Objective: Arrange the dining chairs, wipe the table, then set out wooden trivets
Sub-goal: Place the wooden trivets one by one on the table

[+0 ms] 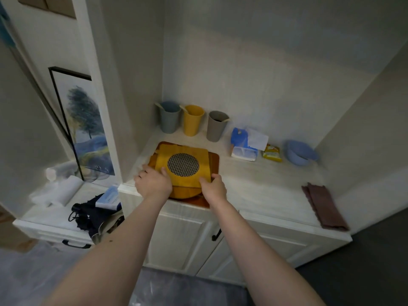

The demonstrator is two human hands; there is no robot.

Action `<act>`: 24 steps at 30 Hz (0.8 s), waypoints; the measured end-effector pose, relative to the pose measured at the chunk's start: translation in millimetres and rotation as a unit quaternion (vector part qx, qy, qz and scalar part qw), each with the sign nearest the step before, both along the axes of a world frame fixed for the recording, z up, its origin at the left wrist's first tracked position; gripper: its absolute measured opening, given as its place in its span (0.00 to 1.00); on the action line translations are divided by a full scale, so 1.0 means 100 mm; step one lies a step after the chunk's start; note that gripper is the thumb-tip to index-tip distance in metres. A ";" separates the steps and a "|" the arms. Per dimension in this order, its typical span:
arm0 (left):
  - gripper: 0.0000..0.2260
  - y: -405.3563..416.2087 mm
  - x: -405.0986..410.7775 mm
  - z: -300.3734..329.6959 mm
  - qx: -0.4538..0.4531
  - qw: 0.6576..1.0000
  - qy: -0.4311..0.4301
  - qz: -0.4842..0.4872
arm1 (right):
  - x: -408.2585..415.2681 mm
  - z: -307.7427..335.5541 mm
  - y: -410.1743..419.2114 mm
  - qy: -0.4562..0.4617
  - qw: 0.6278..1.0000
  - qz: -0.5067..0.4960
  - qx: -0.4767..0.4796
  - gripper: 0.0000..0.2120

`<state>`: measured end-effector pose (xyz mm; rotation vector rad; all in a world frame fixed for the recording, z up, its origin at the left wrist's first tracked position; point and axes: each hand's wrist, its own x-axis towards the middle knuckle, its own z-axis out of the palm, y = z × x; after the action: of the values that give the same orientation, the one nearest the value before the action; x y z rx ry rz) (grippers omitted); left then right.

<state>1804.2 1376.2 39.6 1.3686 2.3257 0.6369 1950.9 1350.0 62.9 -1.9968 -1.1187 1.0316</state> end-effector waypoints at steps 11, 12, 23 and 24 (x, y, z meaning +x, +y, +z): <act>0.27 -0.04 -0.05 0.09 -0.063 0.996 -0.008 0.065 | 0.08 0.07 -0.02 0.035 0.997 -0.063 -0.020 0.22; 0.27 -0.06 -0.05 0.09 -0.063 0.996 -0.011 0.069 | 0.11 0.08 -0.02 0.054 0.996 -0.064 -0.022 0.19; 0.35 -0.53 -0.05 0.02 -0.037 0.991 -0.076 0.104 | 0.47 0.12 -0.25 0.224 0.970 -0.067 -0.070 0.36; 0.36 -0.60 -0.04 0.02 -0.033 0.990 -0.076 0.110 | 0.47 0.11 -0.29 0.220 0.971 -0.059 -0.072 0.37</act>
<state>1800.1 1315.9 41.7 1.0051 2.3693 0.6968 1997.7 1320.6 73.9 -1.7905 -0.6962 1.4365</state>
